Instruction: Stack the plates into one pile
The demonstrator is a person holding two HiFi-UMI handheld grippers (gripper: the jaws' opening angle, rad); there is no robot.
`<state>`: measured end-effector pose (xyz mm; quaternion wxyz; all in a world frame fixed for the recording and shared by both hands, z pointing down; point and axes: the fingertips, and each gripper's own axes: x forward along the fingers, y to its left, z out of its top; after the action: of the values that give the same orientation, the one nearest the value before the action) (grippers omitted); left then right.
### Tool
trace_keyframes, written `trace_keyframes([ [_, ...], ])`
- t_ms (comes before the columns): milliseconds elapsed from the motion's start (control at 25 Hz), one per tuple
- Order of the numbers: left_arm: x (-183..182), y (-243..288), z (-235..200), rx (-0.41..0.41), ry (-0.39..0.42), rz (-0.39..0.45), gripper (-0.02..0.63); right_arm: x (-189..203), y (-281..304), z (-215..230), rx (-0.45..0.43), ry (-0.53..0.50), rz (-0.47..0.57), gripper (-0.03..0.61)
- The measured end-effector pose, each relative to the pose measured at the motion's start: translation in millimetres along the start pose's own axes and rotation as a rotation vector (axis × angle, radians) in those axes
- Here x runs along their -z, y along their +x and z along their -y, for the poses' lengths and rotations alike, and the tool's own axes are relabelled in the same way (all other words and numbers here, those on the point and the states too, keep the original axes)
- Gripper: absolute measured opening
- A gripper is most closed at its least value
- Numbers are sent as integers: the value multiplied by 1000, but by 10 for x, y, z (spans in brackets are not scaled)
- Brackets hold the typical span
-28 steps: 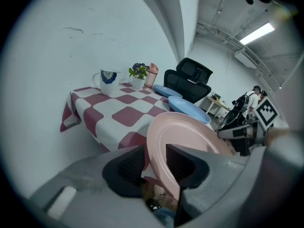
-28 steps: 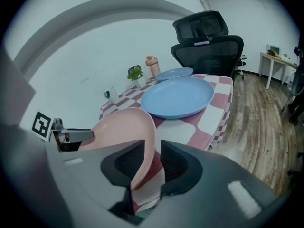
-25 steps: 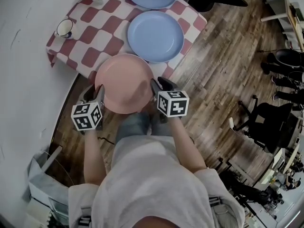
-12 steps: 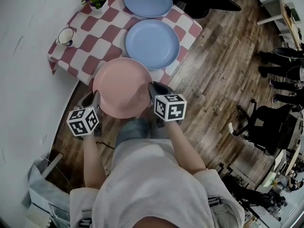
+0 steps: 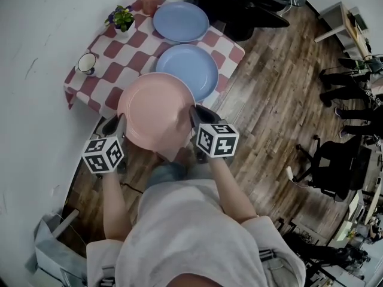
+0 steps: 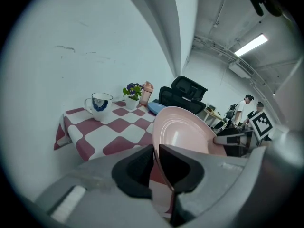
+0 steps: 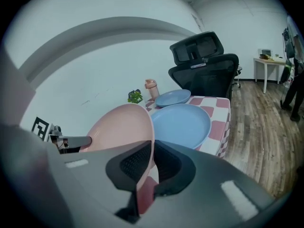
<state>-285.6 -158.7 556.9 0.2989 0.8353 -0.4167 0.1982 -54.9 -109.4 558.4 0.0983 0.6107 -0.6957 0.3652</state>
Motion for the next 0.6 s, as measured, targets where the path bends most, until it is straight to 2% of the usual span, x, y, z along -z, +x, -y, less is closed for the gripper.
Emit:
trace_keyframes([
  [600,-612,595,760,138,134,7,43,-576,-404,679,121,41,131,18],
])
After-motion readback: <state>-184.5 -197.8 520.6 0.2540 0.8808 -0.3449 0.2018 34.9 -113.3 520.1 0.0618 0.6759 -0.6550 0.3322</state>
